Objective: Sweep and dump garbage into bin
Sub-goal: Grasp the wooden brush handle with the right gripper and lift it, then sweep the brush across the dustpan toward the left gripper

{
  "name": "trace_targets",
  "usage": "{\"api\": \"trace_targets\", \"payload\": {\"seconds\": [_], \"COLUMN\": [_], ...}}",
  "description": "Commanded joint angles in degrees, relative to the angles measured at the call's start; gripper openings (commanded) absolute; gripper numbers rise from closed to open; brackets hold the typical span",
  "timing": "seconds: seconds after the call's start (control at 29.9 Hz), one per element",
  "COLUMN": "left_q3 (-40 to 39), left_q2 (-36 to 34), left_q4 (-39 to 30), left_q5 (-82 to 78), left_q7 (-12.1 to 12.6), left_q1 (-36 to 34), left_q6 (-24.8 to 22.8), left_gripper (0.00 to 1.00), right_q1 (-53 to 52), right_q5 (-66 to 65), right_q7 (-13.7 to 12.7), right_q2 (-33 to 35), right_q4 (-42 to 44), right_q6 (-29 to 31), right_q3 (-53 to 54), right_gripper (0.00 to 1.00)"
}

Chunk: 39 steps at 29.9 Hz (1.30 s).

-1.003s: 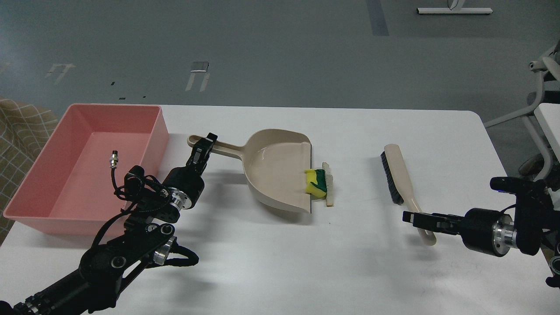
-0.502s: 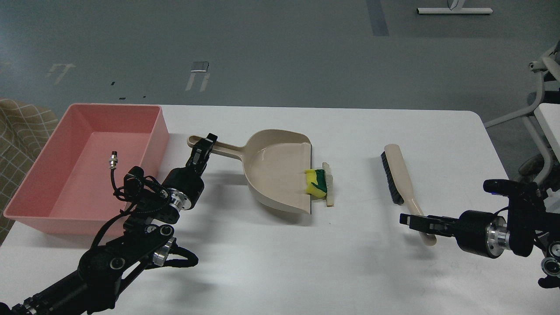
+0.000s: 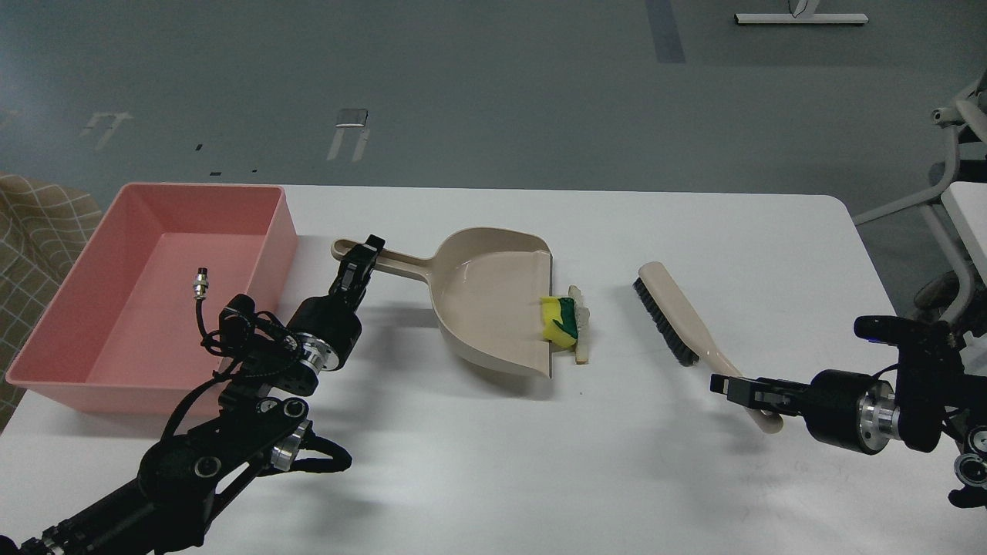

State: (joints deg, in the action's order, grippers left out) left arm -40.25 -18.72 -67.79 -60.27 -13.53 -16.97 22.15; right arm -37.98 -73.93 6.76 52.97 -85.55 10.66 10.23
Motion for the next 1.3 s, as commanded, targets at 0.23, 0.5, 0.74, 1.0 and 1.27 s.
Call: {"api": "trace_targets", "payload": {"seconds": [0.23,0.5,0.74,1.0,1.27], "left_q3": [0.08,0.78,1.67,1.67,1.67], "left_q2": [0.0,-0.79,-1.05,-1.14,-1.05], "left_q4": [-0.67,-0.67,-0.59,-0.59,-0.59], "left_q5": [-0.2,-2.65,-5.73,-5.73,-5.65], "left_q7": [-0.01,-0.71,-0.97,-0.89,-0.89], "left_q1": [0.71,2.73,2.82,2.82,2.99], "left_q6": [-0.01,0.08,1.66,1.66,1.66], "left_gripper": [0.0,0.0,0.0,0.0,0.0], "right_q1": [-1.04,-0.78,-1.04,-2.45,-6.4], "right_q5": [-0.07,-0.08,0.19,1.5,7.04], "right_q7": [-1.75,-2.01,-2.01,-1.57,-1.4], "right_q2": [-0.58,-3.22,-7.43,-17.01,-23.61], "right_q4": [0.03,0.39,1.7,4.95,6.71], "right_q6": [0.07,0.07,0.33,0.42,0.95], "right_q3": [0.4,0.32,0.32,0.06,-0.74], "right_gripper": [0.0,0.0,0.0,0.0,0.0]}}
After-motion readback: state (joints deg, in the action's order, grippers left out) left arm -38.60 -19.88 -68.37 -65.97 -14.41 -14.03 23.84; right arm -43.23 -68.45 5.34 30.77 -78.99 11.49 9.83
